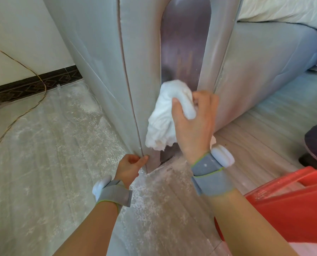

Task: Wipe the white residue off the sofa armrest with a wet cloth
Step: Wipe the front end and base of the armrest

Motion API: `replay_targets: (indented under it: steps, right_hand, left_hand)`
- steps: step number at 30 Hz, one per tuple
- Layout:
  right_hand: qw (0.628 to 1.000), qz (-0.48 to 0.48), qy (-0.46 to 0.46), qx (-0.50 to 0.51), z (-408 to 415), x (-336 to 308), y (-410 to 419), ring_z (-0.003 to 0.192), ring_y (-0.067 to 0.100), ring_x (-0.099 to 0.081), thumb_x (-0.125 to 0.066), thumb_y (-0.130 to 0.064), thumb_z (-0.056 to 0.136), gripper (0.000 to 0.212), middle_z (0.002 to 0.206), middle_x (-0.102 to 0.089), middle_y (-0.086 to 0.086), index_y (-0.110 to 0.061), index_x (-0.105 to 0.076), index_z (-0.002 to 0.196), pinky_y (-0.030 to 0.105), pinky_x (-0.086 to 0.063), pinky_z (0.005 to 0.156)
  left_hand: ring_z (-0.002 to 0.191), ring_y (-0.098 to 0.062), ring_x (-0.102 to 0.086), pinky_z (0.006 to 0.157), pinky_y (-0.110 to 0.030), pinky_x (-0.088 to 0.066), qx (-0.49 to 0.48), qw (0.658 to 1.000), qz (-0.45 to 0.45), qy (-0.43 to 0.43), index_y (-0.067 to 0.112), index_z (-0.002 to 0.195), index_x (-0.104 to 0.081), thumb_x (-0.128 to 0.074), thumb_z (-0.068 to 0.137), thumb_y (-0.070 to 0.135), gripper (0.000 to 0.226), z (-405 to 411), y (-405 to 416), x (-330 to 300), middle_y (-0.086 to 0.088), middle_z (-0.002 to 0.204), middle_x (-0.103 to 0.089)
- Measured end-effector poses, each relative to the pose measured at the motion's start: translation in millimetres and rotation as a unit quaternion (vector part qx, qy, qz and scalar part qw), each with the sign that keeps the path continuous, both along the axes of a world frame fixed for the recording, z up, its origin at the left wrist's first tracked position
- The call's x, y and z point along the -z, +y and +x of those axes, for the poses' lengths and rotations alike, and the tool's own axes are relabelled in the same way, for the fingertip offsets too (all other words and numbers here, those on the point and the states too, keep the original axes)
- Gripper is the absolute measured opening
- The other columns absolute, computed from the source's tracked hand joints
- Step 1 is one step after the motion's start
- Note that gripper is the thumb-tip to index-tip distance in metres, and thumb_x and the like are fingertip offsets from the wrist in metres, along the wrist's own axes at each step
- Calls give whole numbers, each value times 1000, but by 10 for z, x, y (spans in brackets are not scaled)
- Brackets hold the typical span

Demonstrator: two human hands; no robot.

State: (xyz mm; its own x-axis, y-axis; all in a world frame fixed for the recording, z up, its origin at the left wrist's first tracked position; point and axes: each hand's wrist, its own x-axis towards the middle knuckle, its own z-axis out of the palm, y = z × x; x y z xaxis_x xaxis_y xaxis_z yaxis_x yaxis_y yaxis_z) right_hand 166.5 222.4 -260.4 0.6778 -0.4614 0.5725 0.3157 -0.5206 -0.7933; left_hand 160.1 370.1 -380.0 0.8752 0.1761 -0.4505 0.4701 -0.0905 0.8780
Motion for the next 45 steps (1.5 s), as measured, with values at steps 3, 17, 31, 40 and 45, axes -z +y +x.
replay_targets:
  steps: [3, 17, 31, 40, 45]
  right_hand:
    - [999, 9, -32, 4, 112, 32, 203, 102, 16, -41, -61, -32, 74, 50, 112, -48, 15, 0, -50, 112, 9, -28, 92]
    - [949, 59, 304, -62, -55, 1685, 305, 120, 30, -47, -48, -26, 93, 50, 133, -48, 16, -6, -34, 137, 27, -35, 97]
    - [973, 19, 227, -28, -217, 1250, 287, 98, 20, -53, -55, -31, 88, 39, 114, -55, 2, -15, -49, 124, 24, -35, 77]
    - [878, -219, 419, -71, -215, 1526, 180, 99, 33, -58, -37, -31, 97, 33, 117, -58, 10, -12, -48, 122, 34, -45, 76]
    - [862, -120, 483, -100, -263, 1507, 157, 109, 31, -54, -43, -31, 95, 34, 124, -56, 8, -15, -46, 125, 31, -41, 83]
  left_hand:
    - [82, -22, -53, 77, -37, -44, 9, 999, 31, -23, 17, 74, -52, -72, 79, 27, 23, 32, 32, 35, -2, 78, -55]
    - [75, -13, -52, 73, -25, -41, 67, 995, 46, -50, 18, 71, -52, -72, 79, 9, 23, 116, 154, 82, 2, 79, -56]
    - [71, -7, -53, 60, -16, -39, 70, 994, 44, -74, 16, 72, -54, -72, 78, 8, 21, 96, 159, 98, 1, 79, -59]
    - [71, -8, -54, 59, -12, -42, 78, 993, 47, -80, 16, 75, -53, -68, 82, 4, 20, 55, 141, 80, 2, 81, -57]
    - [78, -6, -54, 66, -16, -42, 80, 994, 36, -71, 19, 76, -57, -61, 86, 1, 21, 37, 171, 78, 4, 83, -59]
